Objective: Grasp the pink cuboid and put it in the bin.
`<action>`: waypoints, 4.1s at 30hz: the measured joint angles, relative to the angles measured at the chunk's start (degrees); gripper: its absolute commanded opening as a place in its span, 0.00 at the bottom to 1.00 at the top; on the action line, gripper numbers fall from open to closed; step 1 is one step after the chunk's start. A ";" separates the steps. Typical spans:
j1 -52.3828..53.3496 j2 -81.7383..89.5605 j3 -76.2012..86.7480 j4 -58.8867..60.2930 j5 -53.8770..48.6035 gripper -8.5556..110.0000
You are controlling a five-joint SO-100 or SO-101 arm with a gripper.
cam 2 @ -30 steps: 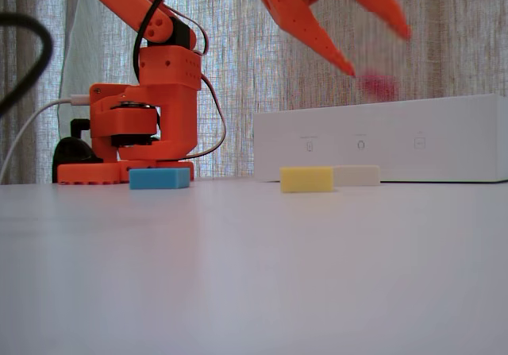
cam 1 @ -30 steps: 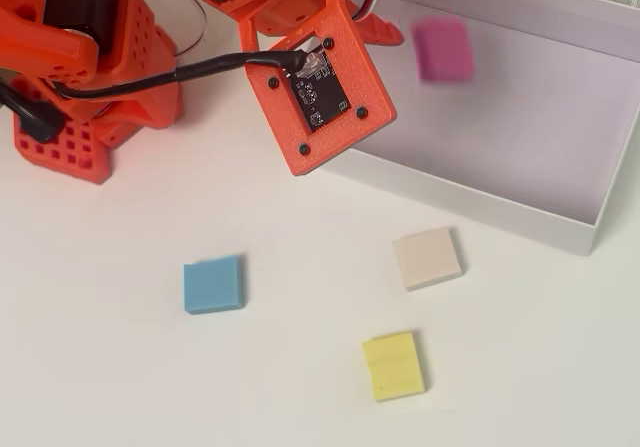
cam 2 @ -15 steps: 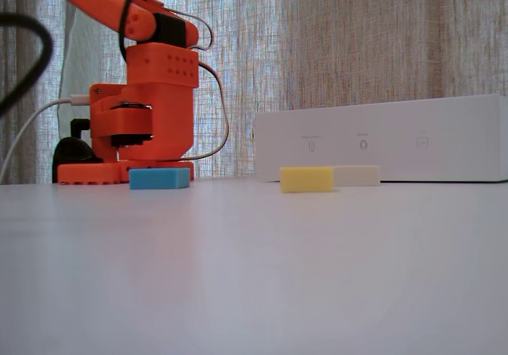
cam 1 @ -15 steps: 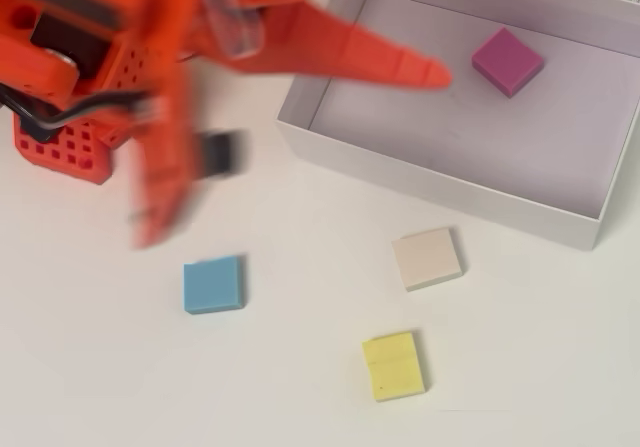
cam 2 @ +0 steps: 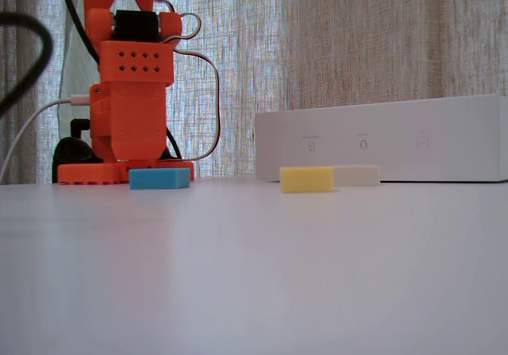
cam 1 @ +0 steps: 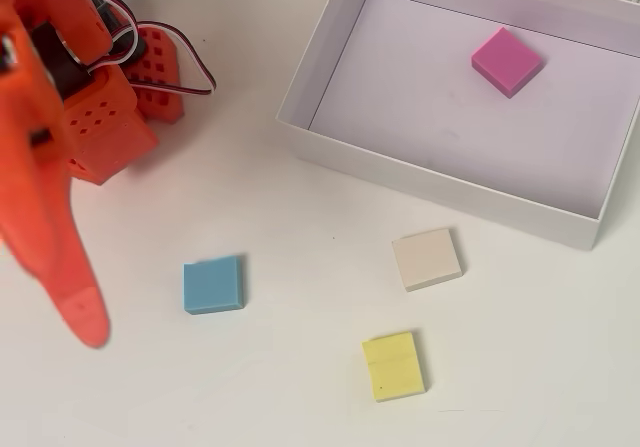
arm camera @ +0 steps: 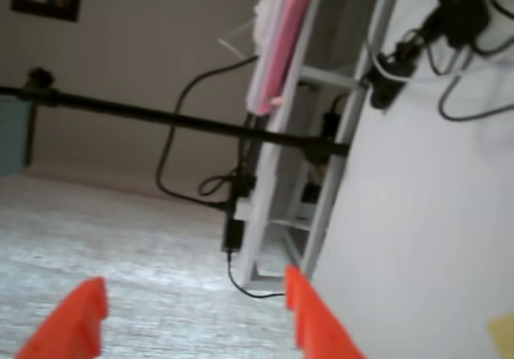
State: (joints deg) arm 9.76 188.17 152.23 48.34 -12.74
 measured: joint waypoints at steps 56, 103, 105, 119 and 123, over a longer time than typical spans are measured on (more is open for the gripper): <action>-1.05 1.58 16.70 27.95 6.59 0.00; -1.05 1.58 16.70 27.95 6.59 0.00; -1.05 1.58 16.70 27.95 6.59 0.00; -1.05 1.58 16.70 27.95 6.59 0.00; -1.05 1.58 16.70 27.95 6.59 0.00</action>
State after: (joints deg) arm 8.70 189.76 168.93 76.29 -6.15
